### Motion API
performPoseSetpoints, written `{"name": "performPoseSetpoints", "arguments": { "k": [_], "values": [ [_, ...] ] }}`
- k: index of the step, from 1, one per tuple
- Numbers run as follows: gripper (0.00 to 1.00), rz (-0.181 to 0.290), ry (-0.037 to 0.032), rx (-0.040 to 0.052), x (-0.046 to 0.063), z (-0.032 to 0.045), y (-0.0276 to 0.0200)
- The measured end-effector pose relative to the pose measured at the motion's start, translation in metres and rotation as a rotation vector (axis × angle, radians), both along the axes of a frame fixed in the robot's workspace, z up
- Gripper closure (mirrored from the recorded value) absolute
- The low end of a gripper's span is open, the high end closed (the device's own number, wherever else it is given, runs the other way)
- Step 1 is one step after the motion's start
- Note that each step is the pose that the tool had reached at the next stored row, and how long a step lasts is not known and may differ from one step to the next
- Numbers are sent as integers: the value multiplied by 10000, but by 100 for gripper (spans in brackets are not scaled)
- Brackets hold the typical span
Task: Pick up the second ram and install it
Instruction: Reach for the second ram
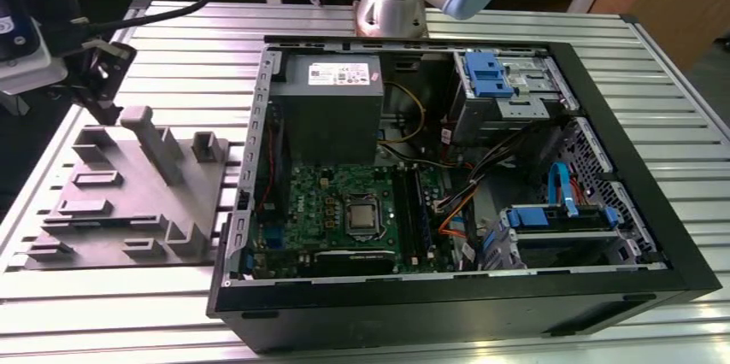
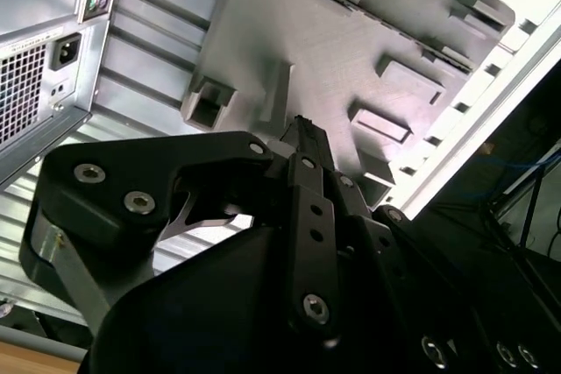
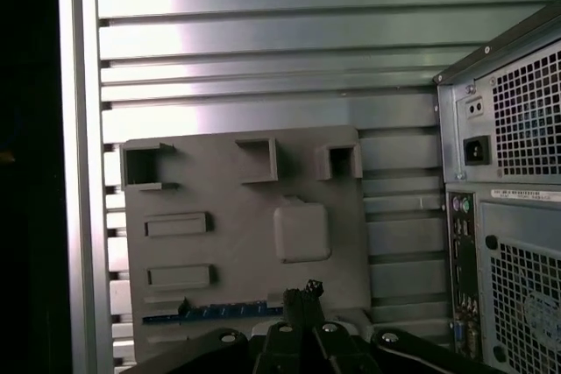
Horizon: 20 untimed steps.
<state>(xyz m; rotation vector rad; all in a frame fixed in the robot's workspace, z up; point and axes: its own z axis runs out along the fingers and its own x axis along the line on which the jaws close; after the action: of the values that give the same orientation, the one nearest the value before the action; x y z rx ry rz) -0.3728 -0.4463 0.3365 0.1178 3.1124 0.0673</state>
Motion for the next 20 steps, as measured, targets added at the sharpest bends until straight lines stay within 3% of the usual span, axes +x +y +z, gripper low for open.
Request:
{"name": "performPoseSetpoints", "arguments": {
  "k": [8,20],
  "values": [
    [90,-2,0,-1,-92,-87,-88],
    [90,-1,0,0,-301,-263,-153]
  ]
}}
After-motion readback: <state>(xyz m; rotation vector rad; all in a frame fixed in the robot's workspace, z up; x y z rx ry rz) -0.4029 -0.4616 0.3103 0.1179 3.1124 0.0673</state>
